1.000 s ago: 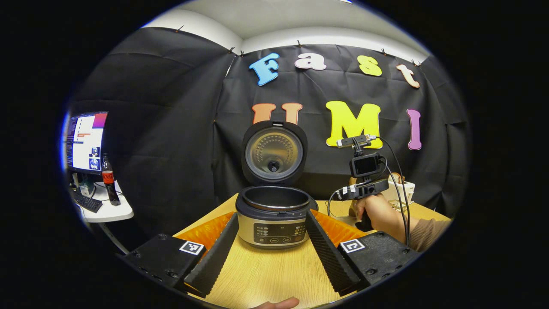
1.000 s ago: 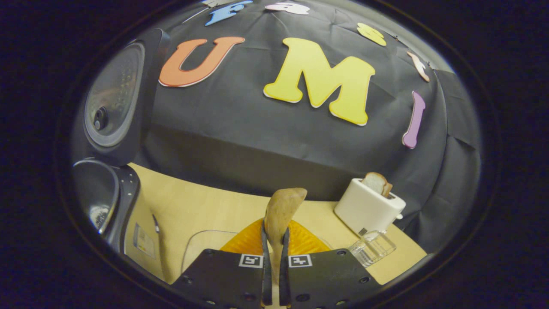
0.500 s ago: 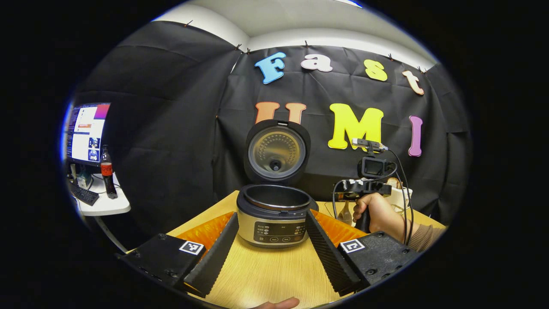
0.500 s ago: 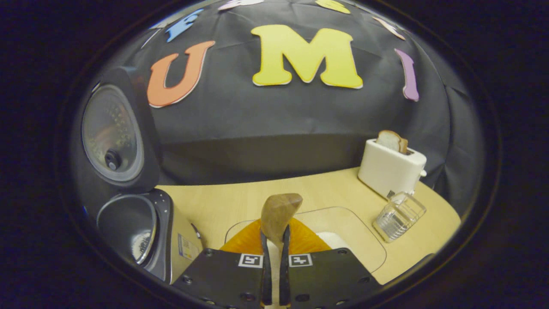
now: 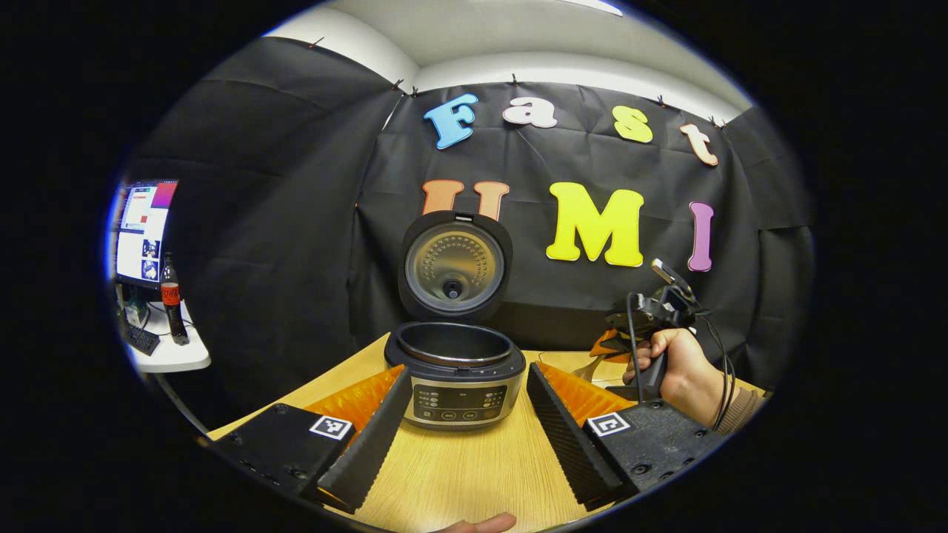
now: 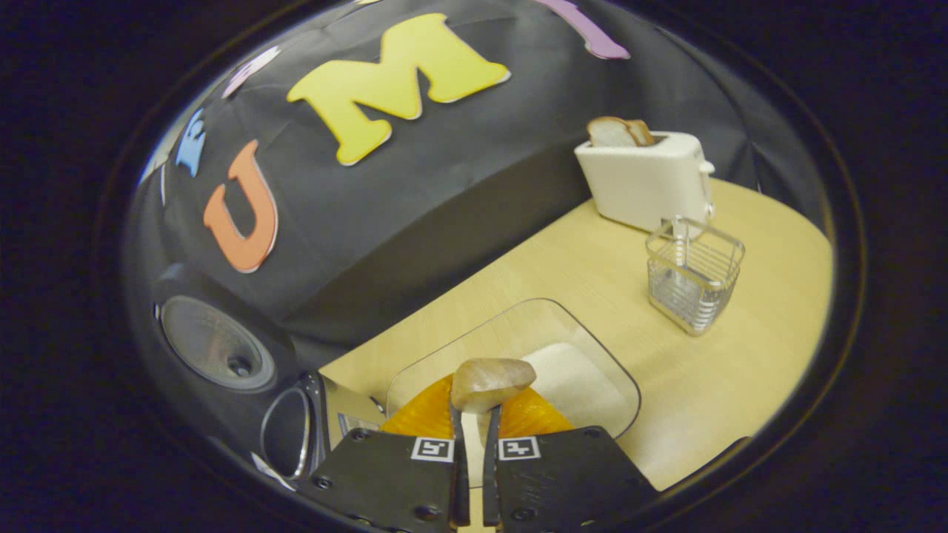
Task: Close the left gripper, press the button to open the rice cooker; take a wooden spoon from the chopstick holder with the right hand, scoop a spoonful of rice and pour it into the rice cooker, then put the wooden spoon back into the chopstick holder.
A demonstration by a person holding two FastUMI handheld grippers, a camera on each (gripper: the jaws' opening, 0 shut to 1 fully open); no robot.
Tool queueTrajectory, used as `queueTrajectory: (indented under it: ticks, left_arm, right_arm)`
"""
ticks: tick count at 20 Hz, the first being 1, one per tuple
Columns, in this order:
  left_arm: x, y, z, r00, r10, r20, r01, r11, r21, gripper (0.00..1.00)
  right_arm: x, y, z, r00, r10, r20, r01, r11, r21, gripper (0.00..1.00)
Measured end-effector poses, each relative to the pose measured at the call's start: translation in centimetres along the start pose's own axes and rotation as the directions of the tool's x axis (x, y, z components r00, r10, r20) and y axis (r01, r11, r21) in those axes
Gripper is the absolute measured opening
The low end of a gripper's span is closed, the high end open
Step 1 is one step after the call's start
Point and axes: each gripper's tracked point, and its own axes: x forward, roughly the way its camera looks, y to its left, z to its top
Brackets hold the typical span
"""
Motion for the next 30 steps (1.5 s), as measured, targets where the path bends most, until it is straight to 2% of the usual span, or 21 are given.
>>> queueTrajectory:
  ticks: [3,8,12,20,25,30]
  left_arm:
    - [0.1,0.3,-0.2,1.0,0.002,-0.01,-0.002,1.0,-0.018,0.99]
    - [0.4,0.4,-0.7,1.0,0.009,-0.023,-0.009,1.0,-0.02,0.99]
    - [0.6,0.3,-1.1,1.0,0.007,-0.028,-0.007,1.0,-0.004,0.99]
    - [0.4,0.7,-0.8,1.0,0.016,-0.024,-0.016,1.0,-0.004,0.99]
    - [0.3,1.9,-0.7,0.999,0.037,-0.021,-0.038,0.999,-0.01,0.99]
    - [0.1,2.7,-0.5,0.999,0.049,-0.021,-0.049,0.999,-0.019,0.99]
  right_arm:
    - [0.7,-1.3,0.8,0.999,0.043,-0.026,-0.038,0.986,0.163,0.07]
    - [2.0,-2.2,0.9,0.99,0.123,-0.074,-0.094,0.947,0.307,0.07]
    - [2.1,-1.6,0.9,0.972,0.213,-0.102,-0.145,0.88,0.452,0.07]
    - [1.2,-2.0,1.4,0.954,0.286,-0.093,-0.176,0.781,0.599,0.07]
    - [-0.8,-1.2,3.1,0.951,0.304,-0.057,-0.216,0.785,0.58,0.07]
    - [-4.3,2.9,4.7,0.933,0.361,-0.021,-0.296,0.796,0.528,0.06]
